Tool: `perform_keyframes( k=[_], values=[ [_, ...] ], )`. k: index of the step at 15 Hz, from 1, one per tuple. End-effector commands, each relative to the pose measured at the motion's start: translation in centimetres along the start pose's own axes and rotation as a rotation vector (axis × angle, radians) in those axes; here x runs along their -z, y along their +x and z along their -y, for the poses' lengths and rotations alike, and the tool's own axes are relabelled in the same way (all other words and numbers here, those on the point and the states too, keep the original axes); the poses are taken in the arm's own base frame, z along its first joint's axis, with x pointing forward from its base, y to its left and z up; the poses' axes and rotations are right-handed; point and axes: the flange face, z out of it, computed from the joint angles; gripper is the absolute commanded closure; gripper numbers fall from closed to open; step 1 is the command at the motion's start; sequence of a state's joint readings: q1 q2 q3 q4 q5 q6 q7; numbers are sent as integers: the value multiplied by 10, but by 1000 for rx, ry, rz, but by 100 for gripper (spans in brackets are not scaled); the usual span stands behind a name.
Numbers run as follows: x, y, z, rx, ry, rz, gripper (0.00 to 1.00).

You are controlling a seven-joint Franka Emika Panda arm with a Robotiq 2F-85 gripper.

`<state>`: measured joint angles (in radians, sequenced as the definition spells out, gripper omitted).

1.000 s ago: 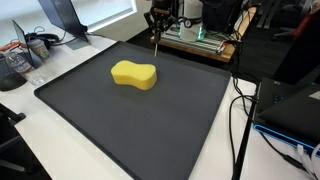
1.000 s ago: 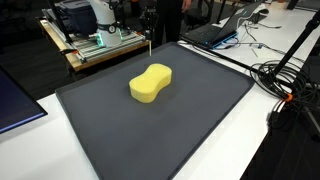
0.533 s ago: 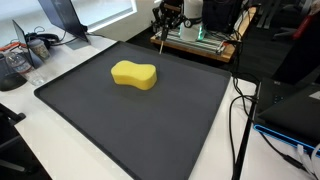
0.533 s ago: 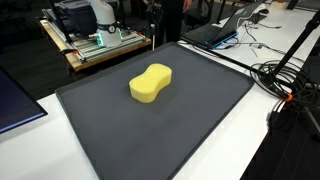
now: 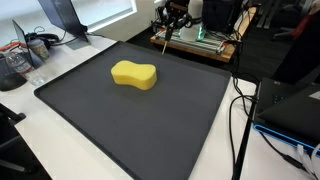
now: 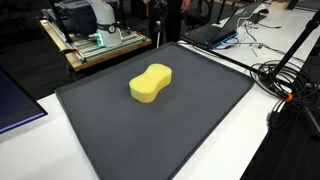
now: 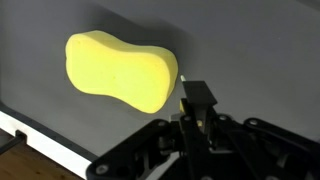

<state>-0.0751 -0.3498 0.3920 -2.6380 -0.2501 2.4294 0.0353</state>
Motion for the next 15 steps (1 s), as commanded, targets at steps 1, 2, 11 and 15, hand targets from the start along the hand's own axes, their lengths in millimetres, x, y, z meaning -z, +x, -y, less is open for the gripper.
perform_keyframes(
  k=[1, 2, 11, 15],
  values=[
    [6, 43, 15, 4, -31, 59, 97],
    [7, 55, 21, 6, -31, 71, 97],
    [-5, 148, 26, -46, -27, 135, 97],
    [-2, 173, -11, -130, 34, 106, 97]
  ],
)
